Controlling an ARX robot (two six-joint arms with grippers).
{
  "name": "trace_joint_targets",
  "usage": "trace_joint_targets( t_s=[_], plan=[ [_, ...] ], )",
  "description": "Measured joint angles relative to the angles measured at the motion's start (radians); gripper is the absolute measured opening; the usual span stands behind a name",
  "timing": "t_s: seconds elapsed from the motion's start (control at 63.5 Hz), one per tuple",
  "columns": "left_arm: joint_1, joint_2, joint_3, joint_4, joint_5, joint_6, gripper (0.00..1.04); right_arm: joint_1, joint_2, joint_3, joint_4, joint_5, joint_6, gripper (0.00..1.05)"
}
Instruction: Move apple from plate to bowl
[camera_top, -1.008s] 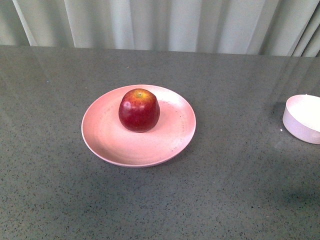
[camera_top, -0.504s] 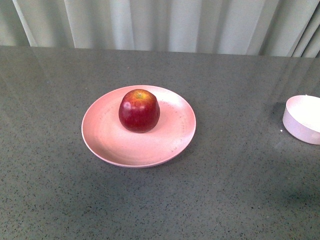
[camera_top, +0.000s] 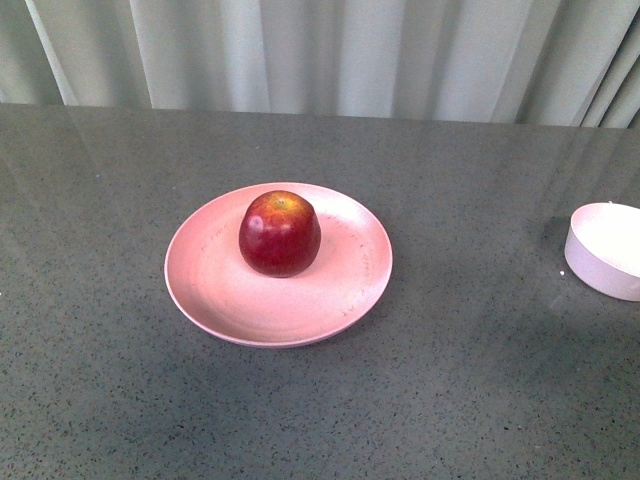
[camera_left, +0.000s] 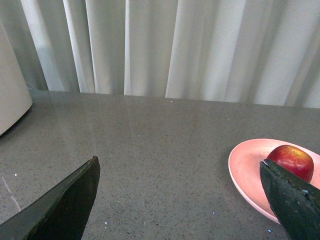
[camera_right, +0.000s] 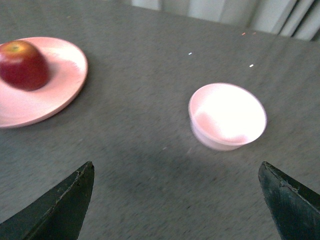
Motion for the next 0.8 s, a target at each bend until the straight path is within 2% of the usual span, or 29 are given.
trace_joint_targets(
  t_s=[0.157,0.331,0.803],
  plan=[
    [0.000,0.000,0.000,0.000,0.000,0.000,0.96,-0.024,0.377,0.139,0.140,0.041,0.009,0.96],
    [0.000,0.000,0.000,0.000,0.000,0.000,0.96,-0.044,0.698,0.299,0.168,0.092,0.082,0.96],
    [0.000,0.000,0.000,0.000,0.000,0.000,0.96,-0.073,0.910,0.490,0.135,0.158,0.242,0.96]
  ],
)
